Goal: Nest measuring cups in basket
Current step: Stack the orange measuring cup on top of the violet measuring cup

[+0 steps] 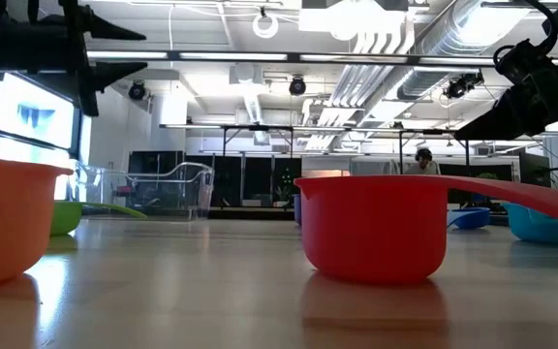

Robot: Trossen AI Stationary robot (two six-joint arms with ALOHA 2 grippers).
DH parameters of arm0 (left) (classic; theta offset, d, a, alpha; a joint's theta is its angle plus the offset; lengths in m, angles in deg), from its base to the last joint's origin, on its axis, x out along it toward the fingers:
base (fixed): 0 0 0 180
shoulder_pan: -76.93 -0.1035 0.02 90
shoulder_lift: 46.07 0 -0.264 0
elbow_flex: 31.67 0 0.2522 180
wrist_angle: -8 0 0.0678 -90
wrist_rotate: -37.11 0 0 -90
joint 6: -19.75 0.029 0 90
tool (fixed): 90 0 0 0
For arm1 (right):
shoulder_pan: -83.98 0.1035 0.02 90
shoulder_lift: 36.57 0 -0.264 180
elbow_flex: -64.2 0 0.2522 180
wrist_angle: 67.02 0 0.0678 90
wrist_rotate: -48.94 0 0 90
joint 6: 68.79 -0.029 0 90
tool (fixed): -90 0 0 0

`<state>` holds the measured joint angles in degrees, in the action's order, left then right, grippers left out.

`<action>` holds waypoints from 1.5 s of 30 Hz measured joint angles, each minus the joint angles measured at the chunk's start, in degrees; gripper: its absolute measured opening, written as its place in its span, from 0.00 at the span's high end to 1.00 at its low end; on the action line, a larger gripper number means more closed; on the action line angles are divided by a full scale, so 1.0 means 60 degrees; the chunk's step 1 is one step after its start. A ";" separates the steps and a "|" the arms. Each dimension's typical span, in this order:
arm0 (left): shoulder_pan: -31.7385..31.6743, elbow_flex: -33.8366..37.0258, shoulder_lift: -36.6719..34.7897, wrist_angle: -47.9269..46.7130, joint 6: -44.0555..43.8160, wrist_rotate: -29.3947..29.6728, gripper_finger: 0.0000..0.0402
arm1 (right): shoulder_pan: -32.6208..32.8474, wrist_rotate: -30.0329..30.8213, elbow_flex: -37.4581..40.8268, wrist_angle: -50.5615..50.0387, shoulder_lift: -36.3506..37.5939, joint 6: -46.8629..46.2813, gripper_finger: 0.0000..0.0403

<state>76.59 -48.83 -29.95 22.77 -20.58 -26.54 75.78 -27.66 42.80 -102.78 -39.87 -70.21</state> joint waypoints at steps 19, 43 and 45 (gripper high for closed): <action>-0.0001 -0.3738 0.2998 -0.0882 0.3048 0.0243 0.57 | 0.0000 -0.0017 0.0000 0.2186 -0.0003 -0.3217 0.83; -0.2345 -0.7199 0.8472 -0.1153 0.6273 -0.2291 0.57 | 0.0000 -0.0014 0.0000 0.5206 -0.0002 -0.3794 0.83; -0.2618 -0.7396 0.8796 -0.1149 0.6472 -0.2767 0.57 | -0.0001 -0.0014 0.0000 0.5205 -0.0003 -0.3794 0.83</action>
<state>60.88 -93.21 22.83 15.87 18.25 -43.14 75.77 -27.74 42.80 -71.55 -39.88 -92.97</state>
